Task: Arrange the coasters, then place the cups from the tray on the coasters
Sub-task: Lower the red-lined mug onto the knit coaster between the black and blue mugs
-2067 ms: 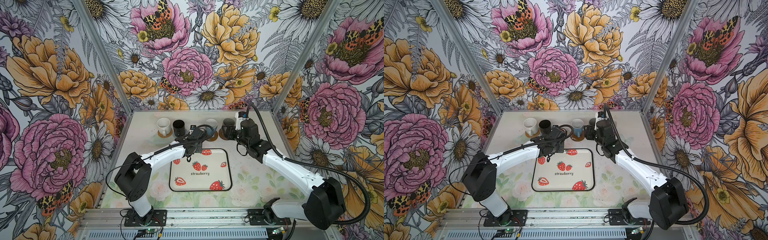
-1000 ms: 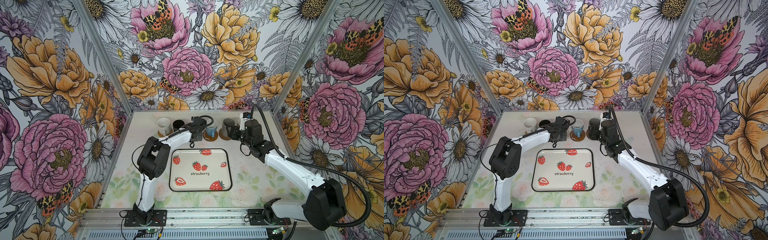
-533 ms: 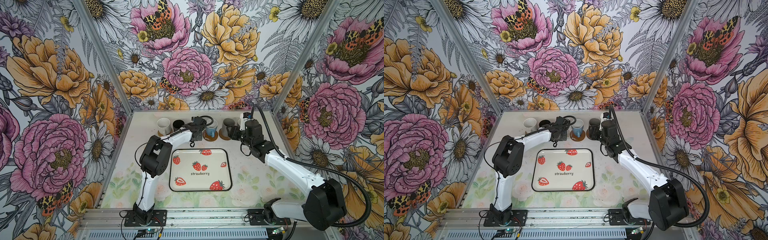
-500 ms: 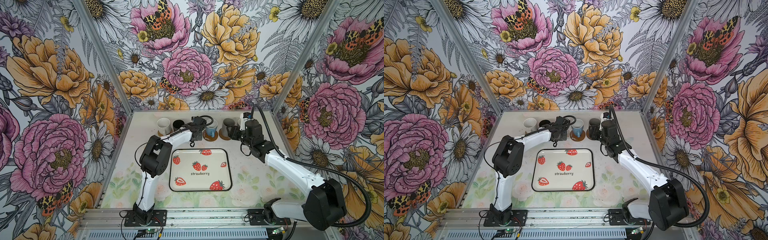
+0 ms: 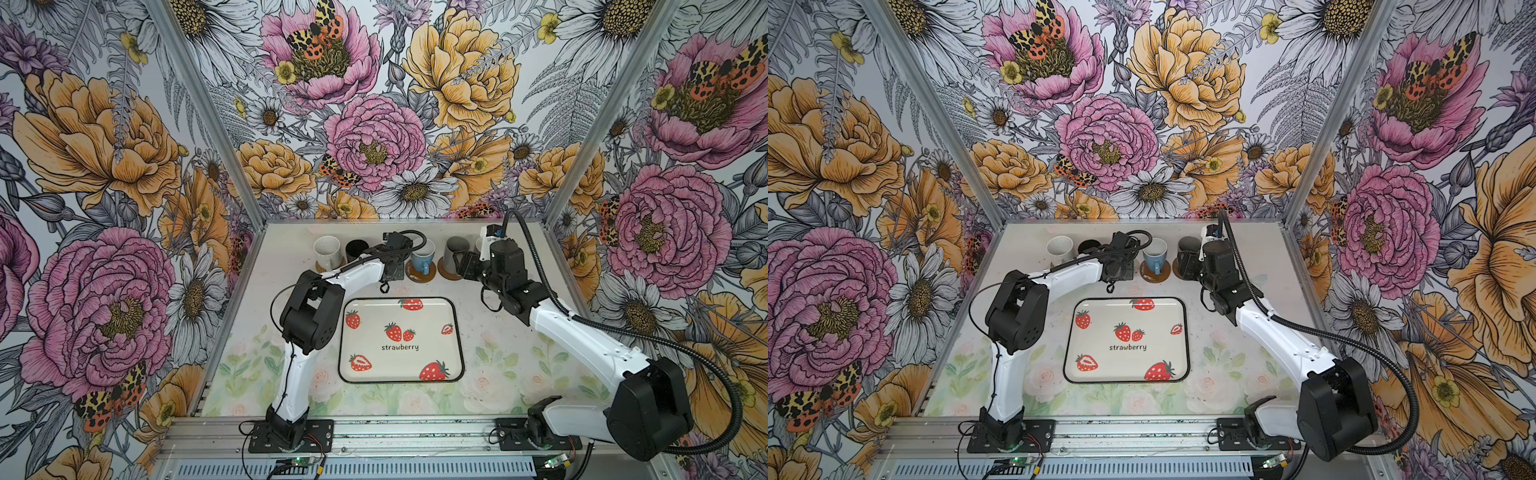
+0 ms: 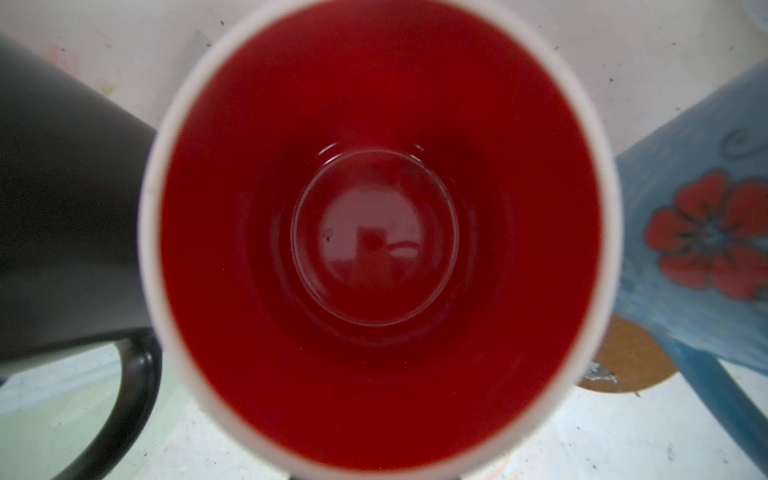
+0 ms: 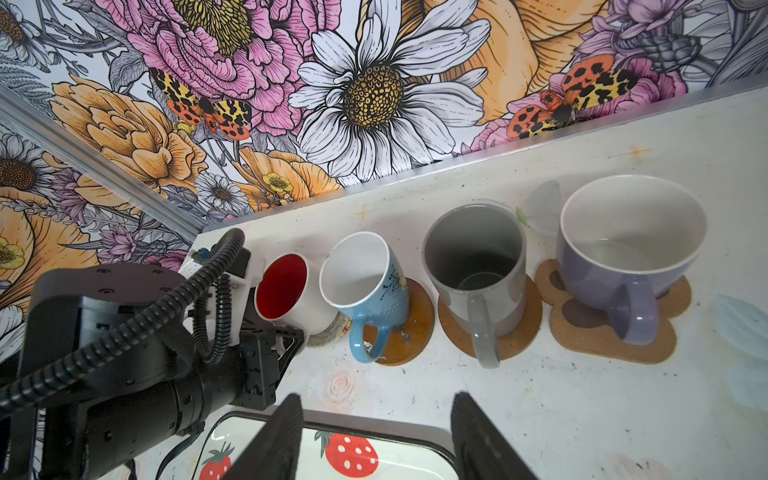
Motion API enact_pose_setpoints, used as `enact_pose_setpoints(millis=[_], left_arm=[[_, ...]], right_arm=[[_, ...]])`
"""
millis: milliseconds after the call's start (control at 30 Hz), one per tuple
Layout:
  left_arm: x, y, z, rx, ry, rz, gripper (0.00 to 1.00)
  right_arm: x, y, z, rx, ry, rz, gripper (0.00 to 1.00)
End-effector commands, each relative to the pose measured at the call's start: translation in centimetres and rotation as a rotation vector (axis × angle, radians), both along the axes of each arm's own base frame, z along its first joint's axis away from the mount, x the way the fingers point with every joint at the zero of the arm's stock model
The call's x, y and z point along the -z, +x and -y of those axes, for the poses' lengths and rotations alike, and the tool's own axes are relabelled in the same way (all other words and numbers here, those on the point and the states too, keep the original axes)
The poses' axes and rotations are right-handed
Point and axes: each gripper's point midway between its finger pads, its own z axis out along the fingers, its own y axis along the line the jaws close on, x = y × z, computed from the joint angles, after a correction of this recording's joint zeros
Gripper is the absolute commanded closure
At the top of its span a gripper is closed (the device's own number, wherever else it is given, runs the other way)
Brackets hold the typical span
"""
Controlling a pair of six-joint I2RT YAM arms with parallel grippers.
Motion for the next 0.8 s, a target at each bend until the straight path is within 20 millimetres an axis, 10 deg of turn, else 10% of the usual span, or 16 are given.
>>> enact_pose_setpoints(millis=[0,767], left_arm=[[-2.14,2.01,0.89,-0.003,-0.059,0.081,1.00],[-1.35,1.56,0.46,-0.017,-0.048,0.065,1.00]], right_arm=[[-0.85,0.07,0.07,0.001,0.027,0.022,0.41],[-0.99,0.04,-0.02,-0.004,0.030,0.025,0.41]])
